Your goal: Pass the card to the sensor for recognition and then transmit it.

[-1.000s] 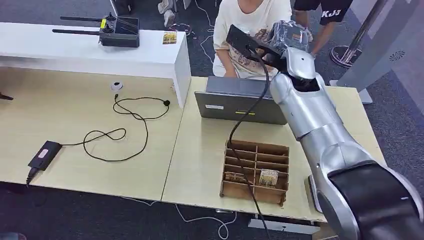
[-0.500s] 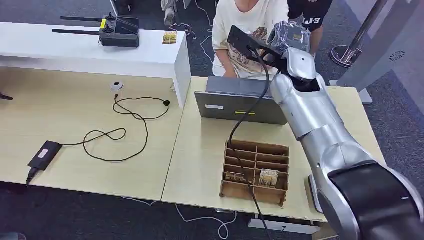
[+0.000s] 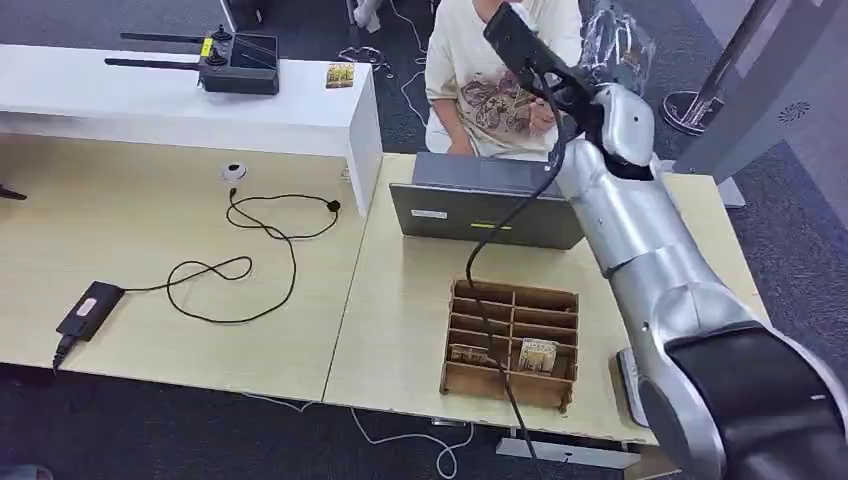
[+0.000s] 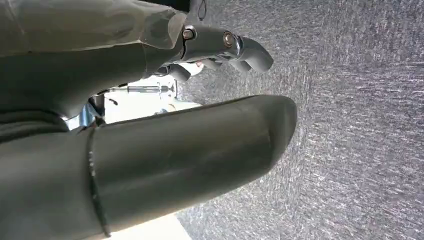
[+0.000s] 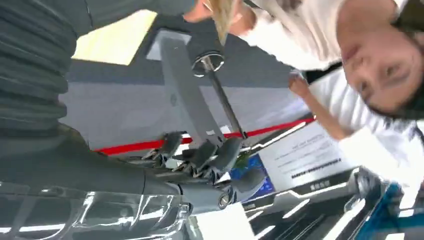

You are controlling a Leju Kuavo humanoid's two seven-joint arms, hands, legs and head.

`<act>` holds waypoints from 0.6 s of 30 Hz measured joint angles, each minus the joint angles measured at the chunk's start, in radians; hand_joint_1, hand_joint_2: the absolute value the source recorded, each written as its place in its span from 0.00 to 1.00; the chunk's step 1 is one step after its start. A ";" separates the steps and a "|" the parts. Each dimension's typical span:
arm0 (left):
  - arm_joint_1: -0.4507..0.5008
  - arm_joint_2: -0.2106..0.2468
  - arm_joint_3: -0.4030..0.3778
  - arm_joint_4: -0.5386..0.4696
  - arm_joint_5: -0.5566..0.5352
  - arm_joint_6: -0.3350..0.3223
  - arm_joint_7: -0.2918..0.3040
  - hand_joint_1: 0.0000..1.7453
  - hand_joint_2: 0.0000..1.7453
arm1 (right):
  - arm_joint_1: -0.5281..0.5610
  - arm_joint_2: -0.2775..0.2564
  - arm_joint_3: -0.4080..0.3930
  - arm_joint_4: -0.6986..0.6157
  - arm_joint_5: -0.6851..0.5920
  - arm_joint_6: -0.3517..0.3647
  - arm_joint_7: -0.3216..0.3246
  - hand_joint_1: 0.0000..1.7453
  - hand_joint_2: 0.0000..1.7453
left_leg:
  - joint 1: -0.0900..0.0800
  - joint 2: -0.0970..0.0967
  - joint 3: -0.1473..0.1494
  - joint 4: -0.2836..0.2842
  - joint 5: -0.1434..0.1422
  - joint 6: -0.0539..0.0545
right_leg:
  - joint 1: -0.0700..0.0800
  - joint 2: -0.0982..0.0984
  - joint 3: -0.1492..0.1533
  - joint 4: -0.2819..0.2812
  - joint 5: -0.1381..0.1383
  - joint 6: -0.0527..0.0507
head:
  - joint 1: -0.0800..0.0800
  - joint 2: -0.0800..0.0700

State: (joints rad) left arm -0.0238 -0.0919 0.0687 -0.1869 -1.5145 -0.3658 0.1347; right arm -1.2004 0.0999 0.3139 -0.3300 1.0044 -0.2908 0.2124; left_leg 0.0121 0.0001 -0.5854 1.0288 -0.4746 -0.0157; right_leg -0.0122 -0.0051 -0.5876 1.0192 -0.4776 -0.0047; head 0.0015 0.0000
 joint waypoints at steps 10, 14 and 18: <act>0.000 -0.001 0.000 0.000 0.000 0.008 0.006 0.00 0.00 | 0.004 -0.031 -0.155 -0.021 -0.125 -0.187 -0.123 0.00 1.00 | 0.000 0.000 0.000 0.000 0.000 0.000 | 0.000 0.000 0.000 0.000 0.000 0.000 | 0.000 0.000; 0.000 -0.001 0.000 0.000 0.000 0.014 0.009 0.00 0.00 | 0.024 -0.048 -0.227 -0.047 -0.226 -0.226 -0.227 0.00 1.00 | 0.000 0.000 0.000 0.000 0.000 0.000 | 0.000 0.000 0.000 0.000 0.000 0.000 | 0.000 0.000; 0.000 -0.003 0.000 0.000 0.000 0.021 0.016 0.00 0.00 | 0.098 -0.063 -0.306 -0.130 -0.448 -0.173 -0.409 0.00 1.00 | 0.000 -0.001 0.000 0.000 0.000 0.000 | 0.000 -0.001 0.001 -0.001 0.000 0.000 | 0.000 0.000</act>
State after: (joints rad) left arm -0.0238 -0.0950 0.0687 -0.1869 -1.5141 -0.3445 0.1503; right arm -1.1028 0.0374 0.0078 -0.4601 0.5563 -0.4641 -0.1962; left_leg 0.0124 -0.0005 -0.5851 1.0290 -0.4748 -0.0156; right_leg -0.0120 -0.0057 -0.5870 1.0184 -0.4776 -0.0046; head 0.0016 0.0004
